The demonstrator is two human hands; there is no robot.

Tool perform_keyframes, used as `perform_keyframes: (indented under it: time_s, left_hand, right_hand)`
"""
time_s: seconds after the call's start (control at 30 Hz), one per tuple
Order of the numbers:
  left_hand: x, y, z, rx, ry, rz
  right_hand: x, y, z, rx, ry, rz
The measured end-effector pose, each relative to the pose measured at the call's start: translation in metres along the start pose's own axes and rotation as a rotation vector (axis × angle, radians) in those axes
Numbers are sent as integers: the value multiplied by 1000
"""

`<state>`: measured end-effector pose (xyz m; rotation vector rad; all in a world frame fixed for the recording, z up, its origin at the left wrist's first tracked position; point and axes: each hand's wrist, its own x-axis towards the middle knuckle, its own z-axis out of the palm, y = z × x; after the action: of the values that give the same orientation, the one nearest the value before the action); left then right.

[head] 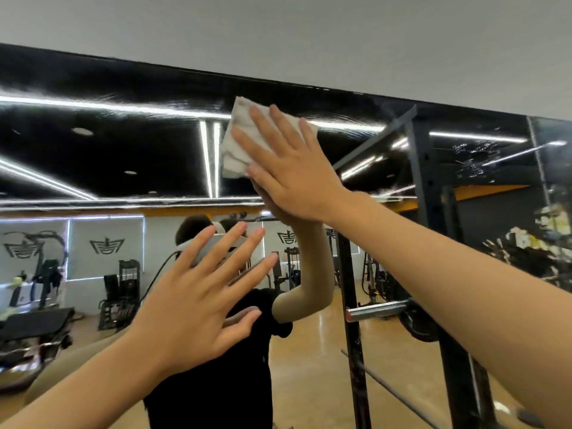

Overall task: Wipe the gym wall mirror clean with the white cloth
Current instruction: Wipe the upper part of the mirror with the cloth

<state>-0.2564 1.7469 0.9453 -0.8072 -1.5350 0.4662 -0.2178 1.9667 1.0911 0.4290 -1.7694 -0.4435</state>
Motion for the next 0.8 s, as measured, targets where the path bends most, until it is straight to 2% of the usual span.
perform_keyframes:
  time_s: [0.1,0.3,0.43,0.6,0.8]
  left_hand:
    - [0,0,-2,2,3,2]
    - [5,3,-13,-27,-37,-26]
    - [27,26,-22,-28,-13,-81]
    - [78,70,-11,-14,-19,119]
    - [122,89,3,-5,1,64]
  right_hand:
    - [-35,29,3,2,4,25]
    - [-112,101,7,8,-20,186]
    - [-126,108,11,15,17,210]
    - [-127,109,16,32,61,183]
    - [-132,124,19,47,107,98]
